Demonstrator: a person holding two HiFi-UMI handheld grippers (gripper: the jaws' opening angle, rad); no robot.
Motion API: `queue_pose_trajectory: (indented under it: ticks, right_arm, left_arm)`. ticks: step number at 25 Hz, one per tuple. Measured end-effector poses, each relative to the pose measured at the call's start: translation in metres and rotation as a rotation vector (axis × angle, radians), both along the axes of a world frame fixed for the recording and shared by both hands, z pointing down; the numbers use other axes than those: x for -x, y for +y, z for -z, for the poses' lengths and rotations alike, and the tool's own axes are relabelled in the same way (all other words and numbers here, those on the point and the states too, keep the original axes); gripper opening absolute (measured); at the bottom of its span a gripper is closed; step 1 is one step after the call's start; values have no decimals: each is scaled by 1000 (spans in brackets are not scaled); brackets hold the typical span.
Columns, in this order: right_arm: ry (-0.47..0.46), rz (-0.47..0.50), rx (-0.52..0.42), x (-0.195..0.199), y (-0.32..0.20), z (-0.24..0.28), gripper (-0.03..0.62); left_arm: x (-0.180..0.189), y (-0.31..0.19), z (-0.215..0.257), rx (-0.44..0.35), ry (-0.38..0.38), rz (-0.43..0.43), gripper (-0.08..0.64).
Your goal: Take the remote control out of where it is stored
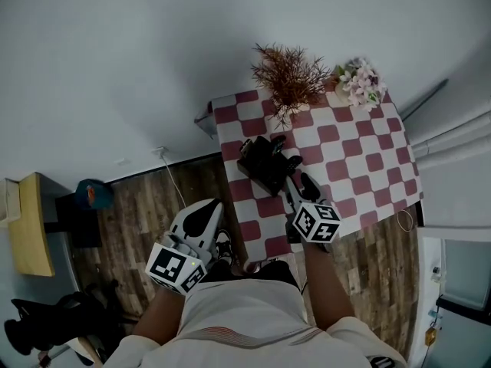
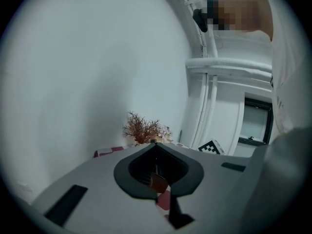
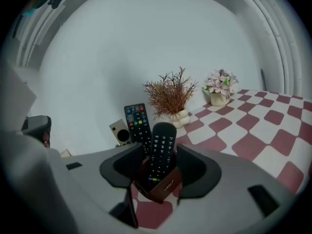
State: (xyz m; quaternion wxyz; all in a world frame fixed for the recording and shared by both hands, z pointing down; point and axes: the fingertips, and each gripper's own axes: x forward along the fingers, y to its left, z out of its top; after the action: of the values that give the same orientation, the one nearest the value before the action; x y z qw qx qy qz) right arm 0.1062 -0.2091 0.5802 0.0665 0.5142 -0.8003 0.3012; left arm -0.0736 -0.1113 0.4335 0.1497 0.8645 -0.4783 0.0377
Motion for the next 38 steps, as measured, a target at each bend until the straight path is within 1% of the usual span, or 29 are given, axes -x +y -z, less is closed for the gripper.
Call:
queue_pose_trajectory:
  ticks: [5, 9, 14, 16, 20, 24, 28, 30, 32, 35, 38]
  right_arm:
    - [-21, -25, 58, 8, -14, -26, 212]
    - [-43, -45, 52, 13, -19, -31, 215]
    - [-46, -55, 56, 16, -22, -35, 213]
    - [-48, -54, 50, 16, -21, -33, 203]
    - [-66, -61, -10, 12, -20, -13, 196]
    - [-96, -46, -86, 5, -15, 27, 196]
    - [-100, -30, -146, -15, -8, 71, 196]
    - [-72, -20, -158, -28, -5, 87, 196]
    - [-6, -2, -154, -43, -4, 94, 196]
    - [150, 39, -124, -67, -3, 91, 196]
    - [353, 103, -55, -95, -7, 72, 196]
  left_arm:
    - [7, -1, -6, 18, -1, 12, 9]
    - [7, 1, -8, 22, -1, 9, 9]
    - [7, 3, -11, 32, 1, 4, 9]
    - [8, 3, -11, 31, 2, 2, 9]
    - [7, 1, -7, 22, 5, -3, 9]
    - [3, 1, -4, 8, 10, -16, 8]
    - [-8, -1, 4, -12, 17, -41, 9]
    - [-15, -2, 7, -20, 22, -57, 9]
    - [-22, -4, 10, -30, 29, -74, 9]
    - [-33, -5, 13, -40, 36, -95, 9]
    - [-40, -5, 15, -41, 40, -108, 9]
